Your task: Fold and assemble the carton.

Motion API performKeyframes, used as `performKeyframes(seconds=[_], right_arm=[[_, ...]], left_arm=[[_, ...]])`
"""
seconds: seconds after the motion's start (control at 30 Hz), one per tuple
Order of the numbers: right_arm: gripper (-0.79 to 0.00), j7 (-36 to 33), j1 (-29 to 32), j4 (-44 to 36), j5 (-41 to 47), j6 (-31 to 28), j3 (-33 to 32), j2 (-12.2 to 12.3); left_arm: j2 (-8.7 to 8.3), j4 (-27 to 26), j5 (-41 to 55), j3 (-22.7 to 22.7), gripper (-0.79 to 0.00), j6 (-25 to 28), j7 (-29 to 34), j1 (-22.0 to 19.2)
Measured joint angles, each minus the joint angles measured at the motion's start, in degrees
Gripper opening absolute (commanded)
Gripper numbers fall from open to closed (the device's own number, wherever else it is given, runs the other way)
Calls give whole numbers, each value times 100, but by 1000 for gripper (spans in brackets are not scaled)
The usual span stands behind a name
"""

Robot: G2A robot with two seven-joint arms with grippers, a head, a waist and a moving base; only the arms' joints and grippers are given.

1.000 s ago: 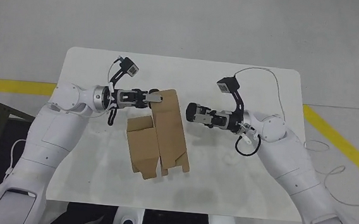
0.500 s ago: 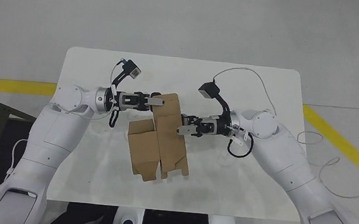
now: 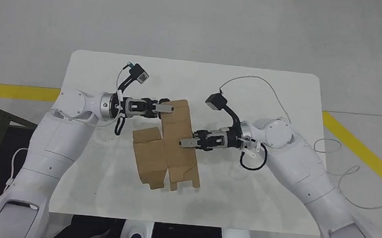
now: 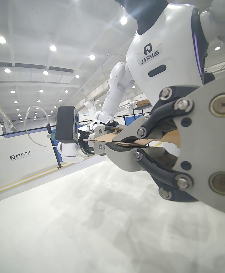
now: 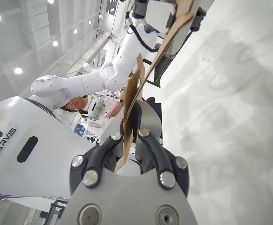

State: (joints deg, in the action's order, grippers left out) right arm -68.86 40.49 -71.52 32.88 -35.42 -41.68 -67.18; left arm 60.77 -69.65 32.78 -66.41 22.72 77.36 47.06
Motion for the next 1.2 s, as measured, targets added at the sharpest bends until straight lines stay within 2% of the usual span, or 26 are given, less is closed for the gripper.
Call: performKeyframes(seconds=[0.03, 0.27, 0.47, 0.67, 0.9, 1.2], right_arm=[[-785, 3, -2, 2, 7, -2, 11, 3], [-785, 32, -24, 66, 49, -34, 58, 30], [-785, 74, -93, 328, -25, -75, -22, 62], [-785, 157, -221, 738, -174, -157, -148, 58], [-785, 309, -374, 1160, -333, -225, -261, 13], [-785, 420, -564, 1520, -346, -386, -317, -84]], left_arm=[[-1, -3, 20, -9, 0, -14, -2, 0], [-11, -20, 266, -172, 0, -244, -256, -49], [-64, -71, -40, -401, 0, -216, -685, -10], [-159, -348, -368, -658, 0, -152, -731, 284], [-276, -947, -593, -979, 0, -219, -699, 831], [-353, -1552, -820, -1111, 0, -210, -730, 1401]])
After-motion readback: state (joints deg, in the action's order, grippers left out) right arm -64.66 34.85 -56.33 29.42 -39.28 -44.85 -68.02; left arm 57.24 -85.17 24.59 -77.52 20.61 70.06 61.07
